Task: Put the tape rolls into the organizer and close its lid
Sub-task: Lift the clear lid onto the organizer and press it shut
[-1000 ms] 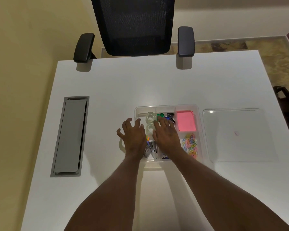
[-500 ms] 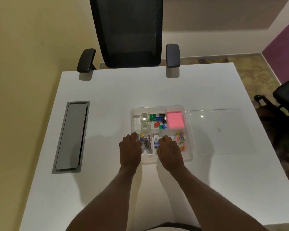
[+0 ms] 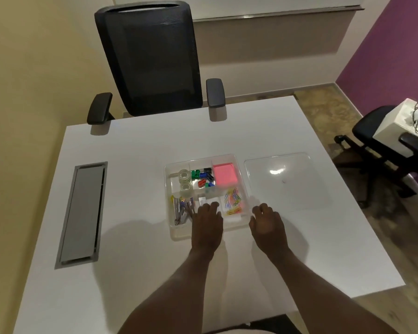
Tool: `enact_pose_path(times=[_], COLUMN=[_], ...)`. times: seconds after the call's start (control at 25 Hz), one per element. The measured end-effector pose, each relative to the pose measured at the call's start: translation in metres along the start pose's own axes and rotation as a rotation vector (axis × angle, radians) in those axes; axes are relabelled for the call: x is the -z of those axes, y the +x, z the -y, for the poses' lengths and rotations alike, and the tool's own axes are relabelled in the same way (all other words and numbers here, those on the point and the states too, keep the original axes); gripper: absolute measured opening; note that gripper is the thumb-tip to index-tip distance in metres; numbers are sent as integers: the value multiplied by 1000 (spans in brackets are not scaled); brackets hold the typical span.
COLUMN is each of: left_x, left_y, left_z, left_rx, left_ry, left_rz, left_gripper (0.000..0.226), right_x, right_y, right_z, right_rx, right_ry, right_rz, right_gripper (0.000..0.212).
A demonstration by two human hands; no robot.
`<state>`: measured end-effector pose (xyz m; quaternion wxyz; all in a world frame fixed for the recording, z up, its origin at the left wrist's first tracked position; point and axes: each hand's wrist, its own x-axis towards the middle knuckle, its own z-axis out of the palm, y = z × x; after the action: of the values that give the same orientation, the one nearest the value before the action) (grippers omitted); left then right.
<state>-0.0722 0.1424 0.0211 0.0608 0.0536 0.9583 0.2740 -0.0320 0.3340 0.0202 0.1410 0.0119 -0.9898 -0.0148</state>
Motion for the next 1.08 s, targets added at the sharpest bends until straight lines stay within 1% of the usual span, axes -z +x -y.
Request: enact_pose_path(times=[0.2,0.32,0.44,0.52,0.64,0.8,0.92,1.08], left_x=[-32,-50,-69,-83,-102,-121,-132,-140], left_y=[8,26,44,57,77,97,106,123], left_z=[-65,-101,-128,-143,-160,-170,-167,-172], left_rx=[10,36,82,107,147,278,363,444], left_ry=[-72,-109,-139,-147,-176,-173,-127,-51], left_rz=[60,73,83,94,141,200,253,301], left_gripper=[41,41,41,42,48,60,68,74], right_x=[-3,-7,-15,-20,-32,-51,-66,-81], right_y=[9,27,44,58,77,96,110,126], right_z=[-75,-124,-167,-190,-218,-251,-269,-285], right_rx=[-85,-105,-142,-215,-300,-404,-522,-604], right_ry=[-3,2,30,90,187,274,348,336], right_rz=[33,67,150,230,334,449,485,513], right_gripper=[14,16,20,21,26,43,52,57])
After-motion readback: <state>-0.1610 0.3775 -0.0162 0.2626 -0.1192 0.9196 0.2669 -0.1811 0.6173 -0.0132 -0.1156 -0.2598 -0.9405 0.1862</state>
